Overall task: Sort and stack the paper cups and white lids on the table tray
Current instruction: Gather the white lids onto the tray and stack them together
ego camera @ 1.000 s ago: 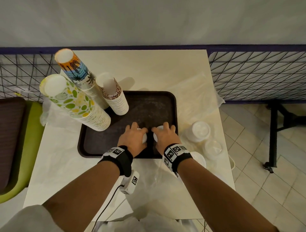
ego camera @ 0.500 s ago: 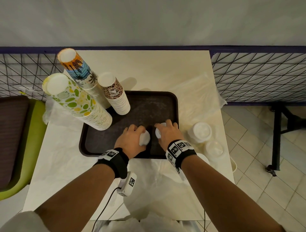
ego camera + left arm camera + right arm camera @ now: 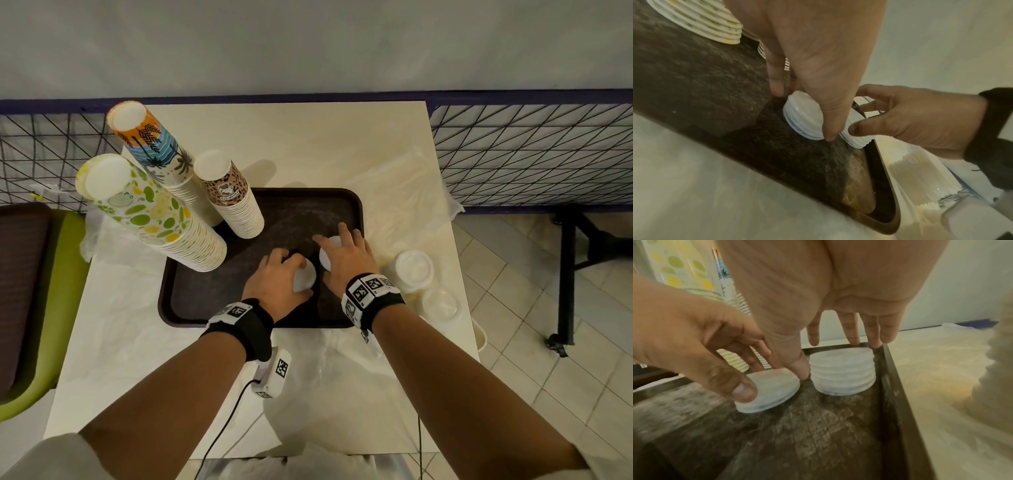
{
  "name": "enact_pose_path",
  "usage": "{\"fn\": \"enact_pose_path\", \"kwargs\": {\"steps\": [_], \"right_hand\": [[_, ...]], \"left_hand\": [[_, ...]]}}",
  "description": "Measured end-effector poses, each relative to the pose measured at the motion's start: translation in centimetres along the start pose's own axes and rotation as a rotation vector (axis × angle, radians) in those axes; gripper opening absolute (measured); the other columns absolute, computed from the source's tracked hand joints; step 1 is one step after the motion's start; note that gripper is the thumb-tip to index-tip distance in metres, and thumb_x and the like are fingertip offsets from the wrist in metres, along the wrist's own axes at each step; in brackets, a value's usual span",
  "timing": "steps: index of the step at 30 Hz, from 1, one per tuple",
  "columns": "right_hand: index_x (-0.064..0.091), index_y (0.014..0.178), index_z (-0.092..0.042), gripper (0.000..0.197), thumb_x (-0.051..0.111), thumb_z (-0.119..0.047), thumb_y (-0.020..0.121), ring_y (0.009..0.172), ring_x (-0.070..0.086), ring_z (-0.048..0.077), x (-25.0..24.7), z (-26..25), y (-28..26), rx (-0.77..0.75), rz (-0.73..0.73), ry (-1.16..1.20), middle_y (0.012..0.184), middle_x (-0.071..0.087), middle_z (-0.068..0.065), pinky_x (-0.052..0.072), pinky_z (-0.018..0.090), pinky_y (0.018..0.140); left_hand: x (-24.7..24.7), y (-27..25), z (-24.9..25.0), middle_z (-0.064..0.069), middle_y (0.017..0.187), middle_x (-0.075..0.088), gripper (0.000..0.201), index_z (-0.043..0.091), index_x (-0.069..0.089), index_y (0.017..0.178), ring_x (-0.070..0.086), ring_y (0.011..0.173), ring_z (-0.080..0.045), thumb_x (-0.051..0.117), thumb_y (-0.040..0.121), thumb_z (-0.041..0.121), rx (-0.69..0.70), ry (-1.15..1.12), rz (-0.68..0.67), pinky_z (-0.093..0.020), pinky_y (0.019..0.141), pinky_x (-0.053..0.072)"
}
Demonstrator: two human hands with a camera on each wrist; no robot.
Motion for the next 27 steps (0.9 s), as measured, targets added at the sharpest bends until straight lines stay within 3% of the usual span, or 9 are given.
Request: {"fn": "enact_pose_path", "kwargs": {"steps": [3,6,10,12,15,18,20,23,27], "right_hand": [[0.024,0.154,-0.041,0.079,0.068,-0.024,0.092,0.153,0.007,0.043,-1.3,-0.2,-1.2,0.001,0.039,0.097,0.168,0.005,0.012,0.026,0.051,0.122],[0.034,0.152,-0.033,0.068,0.064,-0.017,0.093,0.148,0.021,0.040,-3.7,-0.3,-2.9,0.010,0.149,0.217,0.163,0.020,0.012,0.037,0.046,0.115],[0.055,0.137,-0.021,0.048,0.059,-0.008,0.091,0.123,0.046,0.034,-7.7,0.5,-5.8,0.005,0.338,0.390,0.138,0.046,0.011,0.047,0.041,0.101],[0.061,0.128,-0.018,0.042,0.058,-0.003,0.089,0.115,0.051,0.034,-9.5,1.8,-7.8,0.017,0.422,0.462,0.124,0.052,0.010,0.049,0.041,0.096],[0.064,0.119,-0.019,0.040,0.057,0.002,0.087,0.108,0.055,0.031,-11.1,4.6,-11.3,0.042,0.474,0.440,0.117,0.053,0.007,0.049,0.036,0.091],[0.065,0.118,-0.018,0.042,0.054,0.007,0.086,0.111,0.051,0.029,-10.5,8.0,-15.3,0.087,0.448,0.363,0.113,0.051,0.002,0.041,0.030,0.090],[0.065,0.119,-0.016,0.043,0.055,0.008,0.084,0.113,0.051,0.031,-9.1,10.3,-17.7,0.129,0.442,0.332,0.112,0.047,-0.001,0.043,0.034,0.094],[0.061,0.123,-0.020,0.042,0.063,-0.002,0.085,0.116,0.051,0.032,-5.6,12.9,-20.4,0.196,0.374,0.291,0.118,0.049,0.004,0.048,0.043,0.101],[0.058,0.129,-0.024,0.045,0.069,-0.016,0.086,0.117,0.049,0.029,-1.2,14.0,-22.5,0.207,0.323,0.264,0.126,0.048,0.005,0.048,0.039,0.097]], "left_hand": [[-0.4,-0.5,0.0,-0.003,0.148,0.039,0.063,0.031,0.052,0.134,0.043,0.130,-0.033,0.075,0.080,0.054,0.015,-0.003,0.036,-0.048,0.101,0.052],[-1.1,-1.5,0.4,-0.005,0.141,0.042,0.061,0.027,0.056,0.129,0.047,0.123,-0.032,0.077,0.078,0.054,0.040,0.003,0.102,-0.047,0.100,0.051],[-1.9,-3.6,1.9,-0.005,0.130,0.046,0.047,0.024,0.061,0.118,0.049,0.111,-0.029,0.079,0.079,0.044,0.077,-0.038,0.243,-0.046,0.091,0.054],[-1.8,-4.8,3.0,-0.004,0.126,0.047,0.043,0.023,0.061,0.114,0.049,0.108,-0.028,0.080,0.078,0.039,0.114,-0.094,0.284,-0.044,0.089,0.054],[-1.1,-6.6,5.2,-0.005,0.124,0.049,0.039,0.022,0.062,0.114,0.052,0.108,-0.028,0.077,0.080,0.033,0.194,-0.176,0.281,-0.043,0.088,0.054],[0.2,-8.0,7.6,0.000,0.121,0.048,0.043,0.023,0.058,0.121,0.055,0.104,-0.021,0.073,0.082,0.035,0.272,-0.222,0.195,-0.040,0.085,0.056],[1.3,-8.8,9.2,0.004,0.124,0.047,0.053,0.026,0.054,0.127,0.055,0.108,-0.017,0.069,0.080,0.045,0.305,-0.245,0.121,-0.039,0.087,0.056],[2.9,-9.4,11.5,0.003,0.132,0.045,0.073,0.026,0.047,0.138,0.051,0.119,-0.021,0.072,0.075,0.055,0.344,-0.252,0.044,-0.039,0.098,0.051],[4.4,-9.2,14.1,0.001,0.136,0.046,0.086,0.027,0.043,0.142,0.047,0.121,-0.024,0.079,0.069,0.056,0.389,-0.187,0.036,-0.042,0.105,0.046]]}}
Point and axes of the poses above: each hand's wrist, its own y-axis towards the middle knuckle, its own x-axis out of the palm, z = x × y, the point moved 5 cm from there along y, towards the middle knuckle
